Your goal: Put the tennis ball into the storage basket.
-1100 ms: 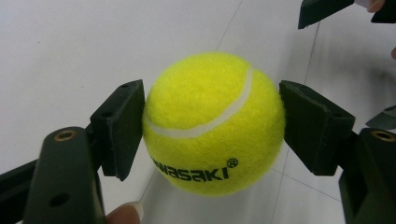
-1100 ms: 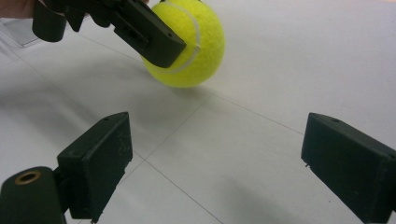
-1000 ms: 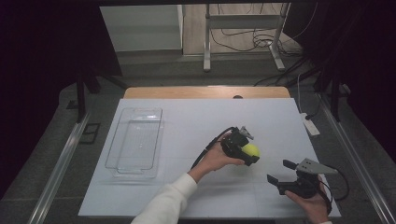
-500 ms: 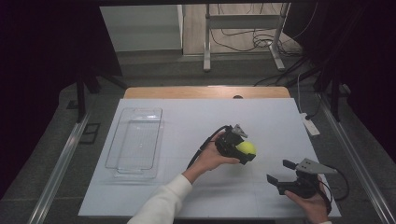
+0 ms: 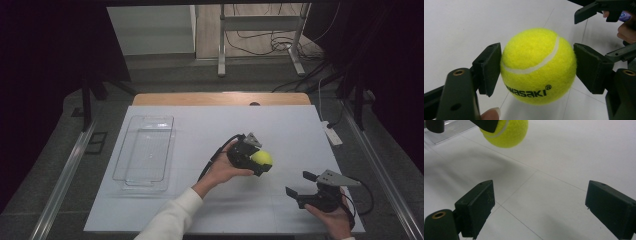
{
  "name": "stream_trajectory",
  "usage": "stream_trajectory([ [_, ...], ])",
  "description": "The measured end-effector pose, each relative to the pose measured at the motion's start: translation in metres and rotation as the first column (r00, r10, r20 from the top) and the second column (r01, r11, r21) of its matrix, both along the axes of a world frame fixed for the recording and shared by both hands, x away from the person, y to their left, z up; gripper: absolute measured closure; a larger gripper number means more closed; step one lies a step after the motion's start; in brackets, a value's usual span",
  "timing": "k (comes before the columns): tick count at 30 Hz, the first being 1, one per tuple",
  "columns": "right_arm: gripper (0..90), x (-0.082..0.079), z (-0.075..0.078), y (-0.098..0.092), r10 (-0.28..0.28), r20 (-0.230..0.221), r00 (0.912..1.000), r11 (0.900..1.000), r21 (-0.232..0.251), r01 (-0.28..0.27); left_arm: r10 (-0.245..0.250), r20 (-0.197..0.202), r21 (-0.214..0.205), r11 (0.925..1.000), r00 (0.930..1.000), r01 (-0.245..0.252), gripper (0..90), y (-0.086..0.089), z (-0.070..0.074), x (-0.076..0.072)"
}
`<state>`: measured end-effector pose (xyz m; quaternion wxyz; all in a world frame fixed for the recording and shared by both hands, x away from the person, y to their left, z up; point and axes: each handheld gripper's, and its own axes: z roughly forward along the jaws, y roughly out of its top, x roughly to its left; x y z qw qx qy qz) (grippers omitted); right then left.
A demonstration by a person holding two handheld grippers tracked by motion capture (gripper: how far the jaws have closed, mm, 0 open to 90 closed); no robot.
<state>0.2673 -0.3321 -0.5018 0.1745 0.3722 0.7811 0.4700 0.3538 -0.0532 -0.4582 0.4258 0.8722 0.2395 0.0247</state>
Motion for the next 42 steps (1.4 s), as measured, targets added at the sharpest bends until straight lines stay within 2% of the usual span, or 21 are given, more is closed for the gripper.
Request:
stream_trajectory([
  [24,9.2,0.001,-0.001,0.0,-0.006,-0.002,1.0,1.0,-0.003,0.006,0.021,0.032,-0.066,0.9976,0.9993,-0.019,27.1,0.023,0.012,-0.01],
  [42,9.2,0.001,-0.001,0.0,-0.008,-0.004,1.0,1.0,-0.003,0.008,0.042,0.053,-0.098,0.9945,0.9977,-0.037,27.1,0.039,0.018,-0.015],
])
